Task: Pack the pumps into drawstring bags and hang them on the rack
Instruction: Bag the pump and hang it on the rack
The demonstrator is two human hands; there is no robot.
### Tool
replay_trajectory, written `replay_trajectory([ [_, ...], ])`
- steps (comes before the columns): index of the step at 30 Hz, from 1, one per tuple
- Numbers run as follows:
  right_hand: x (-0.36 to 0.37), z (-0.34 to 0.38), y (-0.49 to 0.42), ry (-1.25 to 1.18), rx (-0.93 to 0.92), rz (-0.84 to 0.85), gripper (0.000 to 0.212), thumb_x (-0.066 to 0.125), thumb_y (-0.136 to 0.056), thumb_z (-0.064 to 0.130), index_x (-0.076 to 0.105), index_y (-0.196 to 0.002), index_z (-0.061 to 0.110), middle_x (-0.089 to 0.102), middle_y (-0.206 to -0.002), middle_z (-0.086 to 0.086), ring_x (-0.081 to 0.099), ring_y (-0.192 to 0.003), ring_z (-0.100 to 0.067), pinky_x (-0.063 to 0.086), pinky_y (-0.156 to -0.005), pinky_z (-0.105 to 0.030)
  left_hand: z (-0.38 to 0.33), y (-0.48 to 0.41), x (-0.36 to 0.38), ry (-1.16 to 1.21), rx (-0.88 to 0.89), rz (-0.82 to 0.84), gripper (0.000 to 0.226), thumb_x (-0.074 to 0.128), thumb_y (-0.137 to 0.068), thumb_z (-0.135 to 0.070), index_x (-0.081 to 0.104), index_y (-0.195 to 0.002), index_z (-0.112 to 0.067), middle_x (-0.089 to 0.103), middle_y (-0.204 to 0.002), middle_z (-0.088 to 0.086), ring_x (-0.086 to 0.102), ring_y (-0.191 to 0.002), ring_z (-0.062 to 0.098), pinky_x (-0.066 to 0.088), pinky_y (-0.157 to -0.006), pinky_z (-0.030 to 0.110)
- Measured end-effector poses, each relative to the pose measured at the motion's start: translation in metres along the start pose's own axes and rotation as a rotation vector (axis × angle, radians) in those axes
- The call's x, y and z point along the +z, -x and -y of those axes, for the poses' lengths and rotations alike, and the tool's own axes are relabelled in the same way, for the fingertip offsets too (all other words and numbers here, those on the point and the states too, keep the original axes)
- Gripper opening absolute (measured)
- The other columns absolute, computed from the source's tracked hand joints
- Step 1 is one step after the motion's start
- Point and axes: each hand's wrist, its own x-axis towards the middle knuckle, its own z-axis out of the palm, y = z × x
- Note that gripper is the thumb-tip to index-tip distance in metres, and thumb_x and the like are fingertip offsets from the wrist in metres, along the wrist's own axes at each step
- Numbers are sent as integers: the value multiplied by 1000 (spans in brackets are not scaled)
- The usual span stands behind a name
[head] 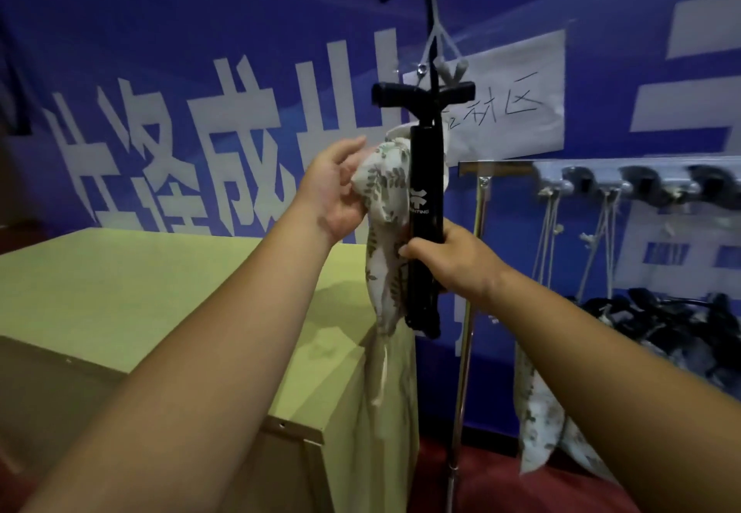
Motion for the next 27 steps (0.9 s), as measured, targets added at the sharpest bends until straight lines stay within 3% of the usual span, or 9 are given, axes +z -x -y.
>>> replay_trajectory([
  [3, -7, 15, 17, -24, 53, -57, 21, 72, -97, 33, 67, -117, 36, 76, -104, -2, 75, -97, -25, 66, -83, -47, 17, 16, 4, 3, 35, -107, 38, 52, -106, -34, 71, -117, -3, 75, -107, 13, 74, -92, 26, 61, -86, 38],
  [6, -16, 25, 32, -22, 84, -111, 29, 72, -95, 36, 66, -123, 35, 76, -109, -3, 77, -98, -27, 68, -85, -54, 46, 29, -5, -152, 55, -234, 25, 50, -102, -24, 67, -110, -8, 68, -108, 12, 67, -78, 21, 55, -67, 32],
  [9, -24, 31, 46, -63, 121, -160, 25, 71, -97, 33, 67, -121, 31, 76, -109, -6, 76, -97, -29, 68, -82, -54, 76, 52, -16, -612, 97, -309, 22, 53, -94, -6, 61, -111, -17, 68, -122, 13, 67, -93, 25, 58, -84, 49],
  [12, -30, 30, 60, -67, 162, -164, 19, 68, -99, 32, 65, -117, 28, 75, -106, -10, 76, -93, -30, 68, -75, -50, 100, 81, -21, -934, 67, -83, 41, 62, -88, -1, 53, -114, -31, 60, -121, 8, 65, -98, 28, 59, -87, 56],
  [15, -32, 29, 73, -96, 210, -188, 17, 67, -99, 30, 64, -114, 20, 74, -105, -14, 76, -88, -33, 66, -65, -45, 119, 102, -24, -1081, -14, 204, 69, 78, -85, -4, 44, -132, -41, 49, -136, 4, 62, -108, 20, 61, -79, 34],
  [17, -31, 29, 79, -121, 232, -201, 18, 67, -99, 29, 64, -113, 18, 74, -107, -15, 78, -84, -33, 64, -60, -42, 134, 110, -26, -1258, 16, 251, 95, 87, -79, -12, 31, -148, -45, 36, -148, -3, 56, -122, 17, 62, -87, 33],
  [19, -30, 29, 85, -153, 248, -213, 22, 67, -99, 28, 64, -116, 15, 76, -104, -16, 78, -77, -31, 64, -57, -41, 150, 116, -25, -1303, 78, 207, 104, 89, -77, -13, 26, -152, -48, 30, -151, -9, 55, -125, 19, 63, -92, 39],
  [23, -31, 23, 93, -190, 271, -214, 27, 65, -100, 26, 64, -121, 9, 74, -94, -17, 76, -71, -32, 68, -62, -49, 162, 120, -25, -1307, 287, 47, 72, 72, -90, 0, 43, -135, -48, 42, -137, -9, 64, -103, 15, 62, -87, 36],
  [27, -37, 9, 97, -189, 304, -186, 32, 65, -100, 27, 62, -123, 6, 65, -85, -15, 66, -62, -31, 66, -67, -53, 153, 124, -29, -1263, 315, -7, 51, 59, -92, 7, 59, -103, -43, 58, -123, -7, 68, -83, 11, 51, -65, 21],
])
